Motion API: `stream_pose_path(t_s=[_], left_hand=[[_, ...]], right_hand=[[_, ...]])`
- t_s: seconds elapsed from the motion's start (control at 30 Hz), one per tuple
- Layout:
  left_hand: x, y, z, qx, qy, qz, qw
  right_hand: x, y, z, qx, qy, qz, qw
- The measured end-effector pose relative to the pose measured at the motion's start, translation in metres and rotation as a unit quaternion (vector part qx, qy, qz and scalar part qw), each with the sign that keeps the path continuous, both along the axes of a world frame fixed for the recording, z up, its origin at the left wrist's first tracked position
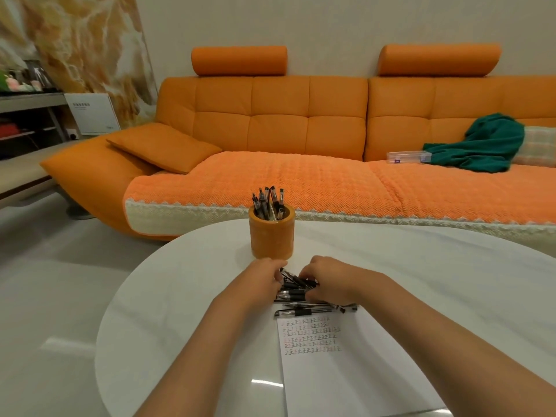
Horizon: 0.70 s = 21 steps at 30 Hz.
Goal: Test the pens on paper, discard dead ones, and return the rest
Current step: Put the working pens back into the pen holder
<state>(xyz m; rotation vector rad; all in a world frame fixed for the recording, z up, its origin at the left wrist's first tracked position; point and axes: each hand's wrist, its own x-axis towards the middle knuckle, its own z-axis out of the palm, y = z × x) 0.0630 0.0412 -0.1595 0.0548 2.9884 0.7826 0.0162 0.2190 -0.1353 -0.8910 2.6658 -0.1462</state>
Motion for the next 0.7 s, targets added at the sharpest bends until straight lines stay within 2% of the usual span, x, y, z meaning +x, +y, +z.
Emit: stream_pose_path(t_s=[0.13,0.33,0.53,0.63,0.7], left_hand=[[0.0,-0.004,-0.003,0.022,0.012,0.007,1.0],[0.0,-0.009,0.0,0.032,-0.017,0.004,0.999],[0.002,-0.011,0.0,0.057,0.004,0.007,0.998],[0.002,-0.013,0.012,0.122,0.039,0.013,0.992],[0.002,-0.014,0.024,0.207,0.061,0.015,0.976]], right_hand=[[-0.002,-0.005,-0.002,-0.005,0.002,-0.004,1.0],[-0.002,-0.009,-0.002,0.007,-0.029,0.003,1.0],[-0.001,-0.01,-0.003,0.003,-0.008,0.009,1.0],[-0.001,-0.01,-0.002,-0.055,0.014,-0.005,0.998],[-0.002,-0.009,0.004,-0.106,0.007,-0.019,0.994]])
